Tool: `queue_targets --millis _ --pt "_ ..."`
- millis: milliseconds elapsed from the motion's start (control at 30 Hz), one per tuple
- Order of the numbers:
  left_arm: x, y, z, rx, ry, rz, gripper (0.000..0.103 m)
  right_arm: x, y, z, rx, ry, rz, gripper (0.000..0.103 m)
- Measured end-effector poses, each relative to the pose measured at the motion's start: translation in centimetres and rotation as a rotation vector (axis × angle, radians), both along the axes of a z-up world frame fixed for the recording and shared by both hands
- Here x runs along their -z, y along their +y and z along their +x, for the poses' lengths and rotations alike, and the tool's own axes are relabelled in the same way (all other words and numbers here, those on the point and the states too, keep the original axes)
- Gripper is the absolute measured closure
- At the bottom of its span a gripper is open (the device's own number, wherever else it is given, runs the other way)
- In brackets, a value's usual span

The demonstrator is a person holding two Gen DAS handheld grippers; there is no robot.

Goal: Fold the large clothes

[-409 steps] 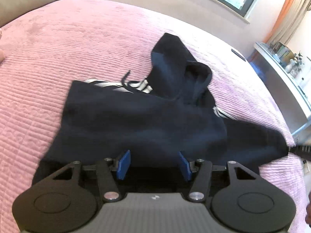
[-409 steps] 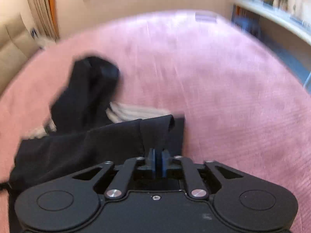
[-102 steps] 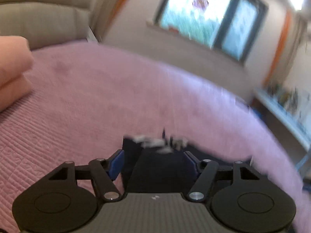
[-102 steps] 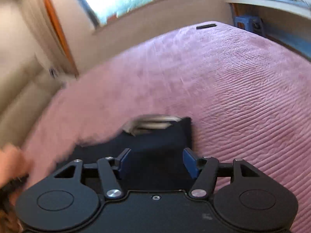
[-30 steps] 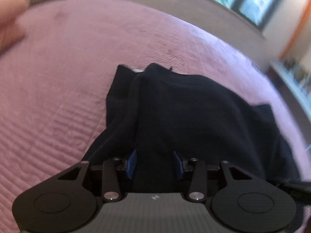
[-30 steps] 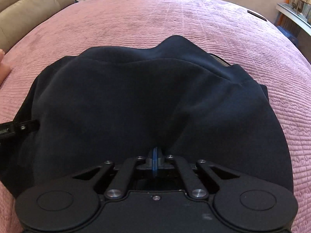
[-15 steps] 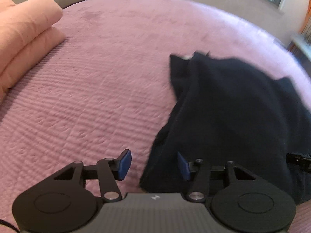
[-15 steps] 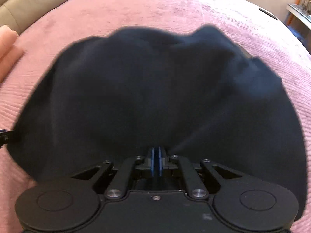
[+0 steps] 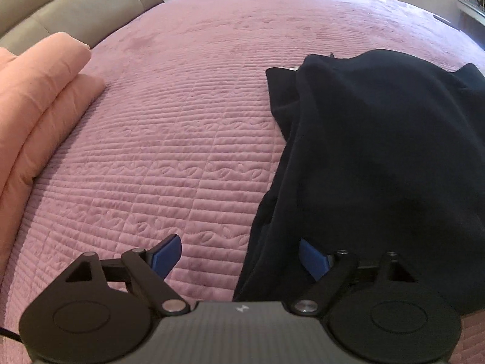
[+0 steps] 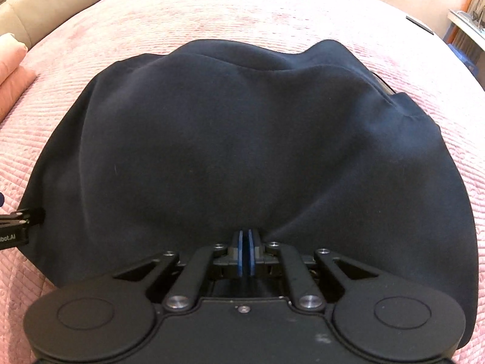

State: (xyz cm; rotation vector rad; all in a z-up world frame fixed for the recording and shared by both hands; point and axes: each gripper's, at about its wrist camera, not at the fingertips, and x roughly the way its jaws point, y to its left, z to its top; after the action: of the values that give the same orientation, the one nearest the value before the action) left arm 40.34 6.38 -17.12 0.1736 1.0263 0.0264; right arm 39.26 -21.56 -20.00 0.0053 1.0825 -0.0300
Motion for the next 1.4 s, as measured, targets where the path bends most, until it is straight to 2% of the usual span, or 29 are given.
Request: queue_targets --millis 133,233,333,500,600,767,833,900,967,1000,1067,1167,1233,1267,1367,1400 --pt "-0.6 1.5 -0.8 -0.007 -0.008 -0.111 0.020 -1.6 -1.2 -1.4 0.062 -0.064 0.086 0.097" --pt "-1.5 3.1 -1.9 -0.007 -0.023 -0.209 0.020 -2.5 -1.2 -2.9 0.055 -0.109 0.083 0.096" --pt "-2.2 4.8 -3.3 -0.063 -0.056 -0.292 0.020 -2.5 -0.6 -3.7 0.034 -0.123 0.082 0.096" --pt "-0.7 6.6 -3.8 -0.166 0.023 -0.515 0.020 -0.9 0.1 -3.2 0.038 -0.090 0.082 0.097" --pt "0.4 6.7 -3.4 -0.206 0.026 -0.561 0.021 -0.8 0.2 -3.0 0.039 -0.090 0.083 0.097" --pt "1.4 6.0 -1.2 -0.183 -0.043 -0.549 0.018 -0.6 0.1 -3.0 0.022 -0.092 0.076 0.097" --pt "1.7 5.1 0.2 -0.139 -0.064 -0.520 0.025 -0.5 0.1 -3.0 0.029 -0.090 0.076 0.097" --pt "2.1 3.7 1.8 -0.068 -0.062 -0.472 0.054 -0.5 0.2 -2.9 0.037 -0.088 0.076 0.097" --pt "2.1 3.0 2.4 0.004 -0.056 -0.480 0.075 -0.5 0.3 -2.9 0.037 -0.086 0.073 0.097" --pt "2.0 3.1 2.4 0.020 -0.049 -0.502 0.082 -0.6 0.3 -2.8 0.036 -0.086 0.073 0.097" --pt "1.8 3.9 2.0 0.016 -0.044 -0.548 0.085 -1.2 -0.1 -3.0 0.041 -0.099 0.097 0.096" --pt "1.5 4.5 1.4 0.012 -0.056 -0.550 0.083 -1.5 -0.6 -3.2 0.036 -0.111 0.103 0.096" --pt "1.9 4.2 1.7 0.006 -0.055 -0.534 0.068 -1.3 -0.6 -3.2 0.025 -0.113 0.104 0.096" --pt "2.1 4.1 2.0 0.003 -0.057 -0.540 0.057 -1.3 -0.5 -3.1 0.023 -0.114 0.097 0.096" --pt "2.8 3.7 3.6 0.031 -0.054 -0.597 0.031 -2.0 -0.1 -3.1 0.024 -0.146 0.087 0.096" --pt "2.9 3.3 4.0 0.047 -0.053 -0.604 0.030 -2.2 0.0 -3.2 0.023 -0.162 0.087 0.096"
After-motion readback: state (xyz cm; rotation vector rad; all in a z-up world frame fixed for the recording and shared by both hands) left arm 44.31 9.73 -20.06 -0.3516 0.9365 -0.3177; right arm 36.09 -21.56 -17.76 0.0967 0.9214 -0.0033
